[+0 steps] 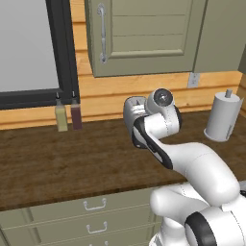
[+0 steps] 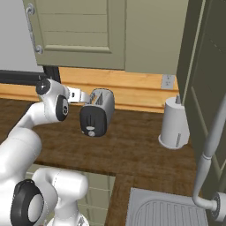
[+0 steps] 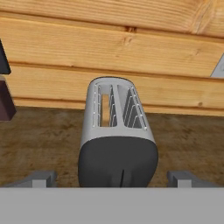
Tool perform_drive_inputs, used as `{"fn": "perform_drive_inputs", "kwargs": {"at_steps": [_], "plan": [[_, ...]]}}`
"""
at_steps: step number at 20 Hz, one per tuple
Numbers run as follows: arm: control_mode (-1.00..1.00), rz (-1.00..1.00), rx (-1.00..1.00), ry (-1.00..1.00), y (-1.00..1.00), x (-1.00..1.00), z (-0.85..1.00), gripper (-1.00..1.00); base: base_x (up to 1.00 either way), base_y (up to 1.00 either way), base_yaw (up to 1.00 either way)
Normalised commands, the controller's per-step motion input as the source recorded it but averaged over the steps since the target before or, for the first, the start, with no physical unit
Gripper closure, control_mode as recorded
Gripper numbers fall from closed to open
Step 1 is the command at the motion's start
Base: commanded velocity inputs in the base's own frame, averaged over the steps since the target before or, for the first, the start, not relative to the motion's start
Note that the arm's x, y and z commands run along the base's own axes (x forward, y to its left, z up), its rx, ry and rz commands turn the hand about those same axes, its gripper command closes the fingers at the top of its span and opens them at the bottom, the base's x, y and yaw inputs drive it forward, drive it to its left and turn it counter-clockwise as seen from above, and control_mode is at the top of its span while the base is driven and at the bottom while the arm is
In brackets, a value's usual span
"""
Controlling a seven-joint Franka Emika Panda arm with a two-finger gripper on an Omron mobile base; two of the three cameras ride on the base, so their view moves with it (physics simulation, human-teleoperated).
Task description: Start the toaster. Once the lever pops up, take the bread to the plate on the dining counter.
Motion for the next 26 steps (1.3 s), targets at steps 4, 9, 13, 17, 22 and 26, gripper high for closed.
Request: {"fn": "perform_drive_inputs", "kwargs": {"at_steps": [4, 9, 13, 17, 22, 26], "plan": [[-1.0, 0.0, 0.0, 0.0, 0.0, 0.0, 0.0, -1.0, 0.0, 0.0, 0.0], [-1.0, 0.0, 0.0, 0.0, 0.0, 0.0, 0.0, -1.0, 0.0, 0.0, 0.0], [-1.0, 0.0, 0.0, 0.0, 0.0, 0.0, 0.0, -1.0, 0.0, 0.0, 0.0], [-1.0, 0.0, 0.0, 0.0, 0.0, 0.0, 0.0, -1.0, 0.0, 0.0, 0.0], [-1.0, 0.0, 0.0, 0.0, 0.0, 0.0, 0.0, -1.0, 0.0, 0.0, 0.0], [-1.0, 0.0, 0.0, 0.0, 0.0, 0.0, 0.0, -1.0, 0.0, 0.0, 0.0]]}}
